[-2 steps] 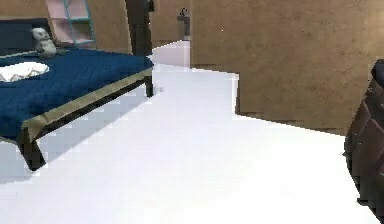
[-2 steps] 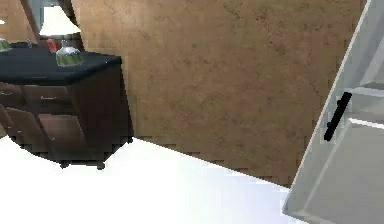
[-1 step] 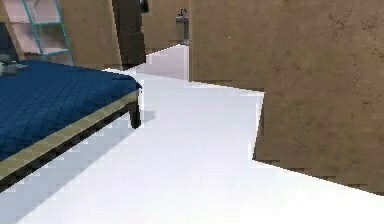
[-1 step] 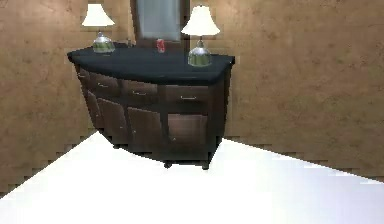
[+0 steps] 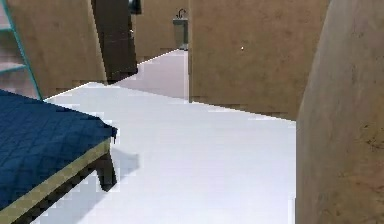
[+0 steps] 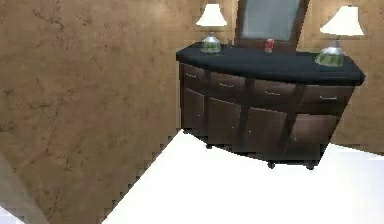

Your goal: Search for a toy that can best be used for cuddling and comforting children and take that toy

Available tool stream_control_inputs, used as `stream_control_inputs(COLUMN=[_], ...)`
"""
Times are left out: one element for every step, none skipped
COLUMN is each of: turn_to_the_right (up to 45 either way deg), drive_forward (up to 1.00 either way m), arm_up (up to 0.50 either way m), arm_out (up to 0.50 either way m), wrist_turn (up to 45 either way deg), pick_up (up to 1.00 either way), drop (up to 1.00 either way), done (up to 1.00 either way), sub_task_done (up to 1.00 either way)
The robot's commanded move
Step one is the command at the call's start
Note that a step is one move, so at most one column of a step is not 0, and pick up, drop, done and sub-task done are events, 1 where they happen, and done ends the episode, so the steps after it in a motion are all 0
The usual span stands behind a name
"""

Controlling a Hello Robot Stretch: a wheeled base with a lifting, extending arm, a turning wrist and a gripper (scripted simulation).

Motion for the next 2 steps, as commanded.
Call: stream_control_inputs(turn_to_the_right=[-3.0, 0.0], drive_forward=[0.0, 0.8], arm_up=[0.0, 0.0], arm_out=[0.0, 0.0], wrist_turn=[0.0, 0.0], pick_up=[0.0, 0.0], drop=[0.0, 0.0], done=[0.0, 0.0], sub_task_done=[0.0, 0.0])
